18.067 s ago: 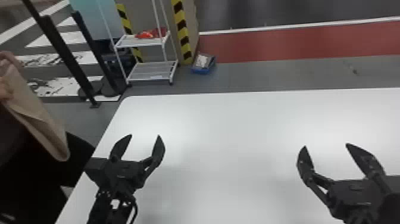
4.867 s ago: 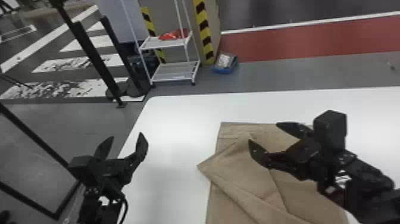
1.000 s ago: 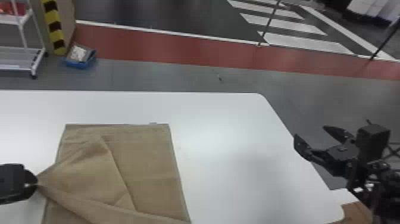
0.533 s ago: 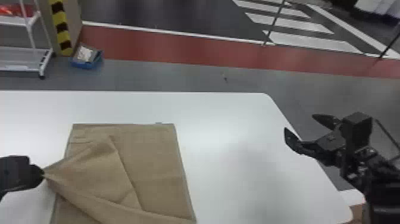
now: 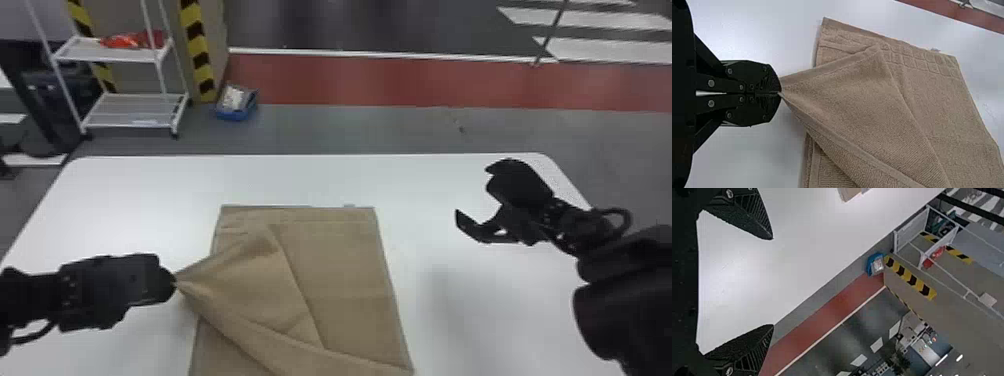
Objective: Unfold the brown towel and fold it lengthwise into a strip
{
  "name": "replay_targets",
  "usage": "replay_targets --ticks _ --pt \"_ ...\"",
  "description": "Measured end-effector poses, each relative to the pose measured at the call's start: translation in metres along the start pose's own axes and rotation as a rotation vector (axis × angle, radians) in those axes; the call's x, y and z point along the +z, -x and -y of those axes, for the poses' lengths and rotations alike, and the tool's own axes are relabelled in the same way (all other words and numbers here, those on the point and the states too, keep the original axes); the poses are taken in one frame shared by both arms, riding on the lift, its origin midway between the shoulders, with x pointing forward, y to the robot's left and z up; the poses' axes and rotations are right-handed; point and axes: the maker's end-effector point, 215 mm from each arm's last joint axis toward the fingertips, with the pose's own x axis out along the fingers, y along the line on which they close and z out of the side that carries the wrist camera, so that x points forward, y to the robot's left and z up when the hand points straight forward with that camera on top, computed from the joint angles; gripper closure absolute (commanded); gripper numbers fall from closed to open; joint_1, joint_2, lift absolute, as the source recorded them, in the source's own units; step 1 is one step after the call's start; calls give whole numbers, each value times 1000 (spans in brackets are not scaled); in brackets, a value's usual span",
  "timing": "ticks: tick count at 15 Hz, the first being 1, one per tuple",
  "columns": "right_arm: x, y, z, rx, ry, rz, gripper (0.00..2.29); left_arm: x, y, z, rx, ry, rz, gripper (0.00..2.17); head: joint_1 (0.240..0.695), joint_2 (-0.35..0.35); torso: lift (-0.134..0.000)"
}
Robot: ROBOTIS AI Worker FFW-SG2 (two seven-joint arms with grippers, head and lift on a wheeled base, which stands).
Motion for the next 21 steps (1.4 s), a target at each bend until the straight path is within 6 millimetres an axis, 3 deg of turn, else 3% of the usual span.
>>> replay_targets --ticks 3,6,8,11,17,21 --pt "32 -47 -27 85 86 -4 130 -3 0 4 -6 25 -10 2142 695 27 -125" --pt "71 -78 -60 191 214 -1 134 -8 1 10 -7 43 -19 2142 695 78 -125" --pt "84 -86 -73 243 307 -19 134 -13 3 13 -8 55 -27 2142 695 119 -125" --pt "91 -95 -76 279 426 -61 154 -19 5 12 -3 64 -36 2142 695 138 -125" --pt "104 -112 -122 387 599 -96 218 -21 6 12 -4 64 -38 2142 695 181 -125" --pt "104 -113 -136 448 623 -121 532 -23 6 15 -8 66 -40 2142 695 193 -125"
